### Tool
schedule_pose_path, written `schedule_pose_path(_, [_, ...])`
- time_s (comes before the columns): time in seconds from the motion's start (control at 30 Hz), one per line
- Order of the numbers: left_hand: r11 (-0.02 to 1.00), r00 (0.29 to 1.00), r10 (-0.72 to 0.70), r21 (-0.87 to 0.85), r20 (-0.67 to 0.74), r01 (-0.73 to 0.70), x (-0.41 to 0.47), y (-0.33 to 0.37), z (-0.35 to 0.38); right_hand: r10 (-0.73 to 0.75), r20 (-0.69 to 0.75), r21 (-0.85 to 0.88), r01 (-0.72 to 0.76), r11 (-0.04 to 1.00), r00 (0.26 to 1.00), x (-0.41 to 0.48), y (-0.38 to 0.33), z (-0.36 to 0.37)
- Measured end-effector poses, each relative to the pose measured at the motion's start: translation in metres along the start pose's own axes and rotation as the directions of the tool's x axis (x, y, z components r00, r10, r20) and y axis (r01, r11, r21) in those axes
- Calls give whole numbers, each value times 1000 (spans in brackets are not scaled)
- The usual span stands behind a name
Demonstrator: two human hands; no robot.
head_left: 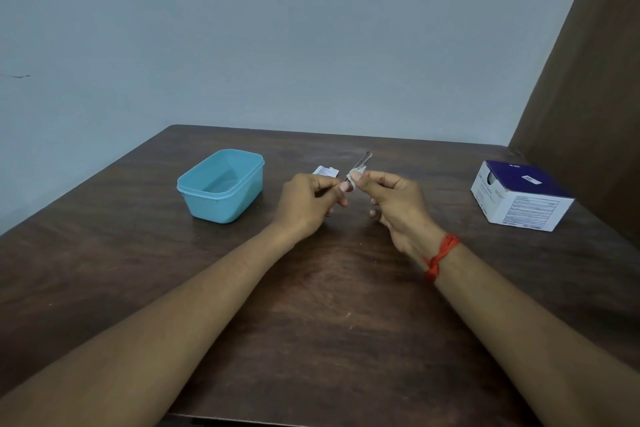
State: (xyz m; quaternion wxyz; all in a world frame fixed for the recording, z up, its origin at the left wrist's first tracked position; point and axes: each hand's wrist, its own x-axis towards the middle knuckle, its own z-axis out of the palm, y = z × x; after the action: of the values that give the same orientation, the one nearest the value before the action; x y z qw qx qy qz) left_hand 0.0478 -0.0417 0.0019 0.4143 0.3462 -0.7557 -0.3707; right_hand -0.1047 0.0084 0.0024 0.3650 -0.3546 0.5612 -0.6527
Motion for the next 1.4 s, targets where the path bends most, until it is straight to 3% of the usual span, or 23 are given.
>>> schedule_pose_path(0.2, [980,997,53,188,51,-61,2,-2,-1,-42,-44,30,43,999,998,2,-4,-3])
schedule_pose_path(0.53, [981,986,-103,-151,133,123,-1,0,2,-69,-76,90,76,993,995,7,-20,-15])
schedule_pose_path(0.67, [954,982,-163,-240,98,183,-2,2,1,-194,-169,21,200,980,966,9,-27,-24])
schedule_pose_path(0.8, [954,985,-171,-245,23,172,-1,1,1,-300,-133,-34,298,954,945,6,-23,-20])
schedule_pose_path(1.4, [978,990,-133,-170,-45,124,1,-1,0,-328,-32,-211,315,925,944,-3,5,6])
